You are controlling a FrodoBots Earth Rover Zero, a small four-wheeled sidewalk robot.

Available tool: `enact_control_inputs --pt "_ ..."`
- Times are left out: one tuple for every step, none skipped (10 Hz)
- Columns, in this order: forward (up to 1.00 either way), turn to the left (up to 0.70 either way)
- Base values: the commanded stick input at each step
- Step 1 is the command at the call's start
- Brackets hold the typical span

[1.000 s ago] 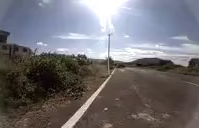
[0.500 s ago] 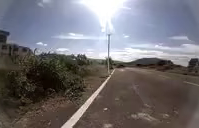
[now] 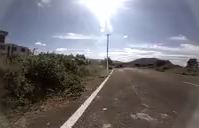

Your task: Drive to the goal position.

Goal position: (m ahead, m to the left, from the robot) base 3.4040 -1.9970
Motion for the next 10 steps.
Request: enact_control_inputs --pt "0.0 -1.0" --pt "0.0 -1.0" --pt "0.0 -1.0" --pt "0.7 -0.34" --pt "0.87 -0.37" --pt "1.0 -0.4" --pt "1.0 -0.4" --pt "1.0 -0.4" --pt "1.0 -0.4" --pt "1.0 -0.4"
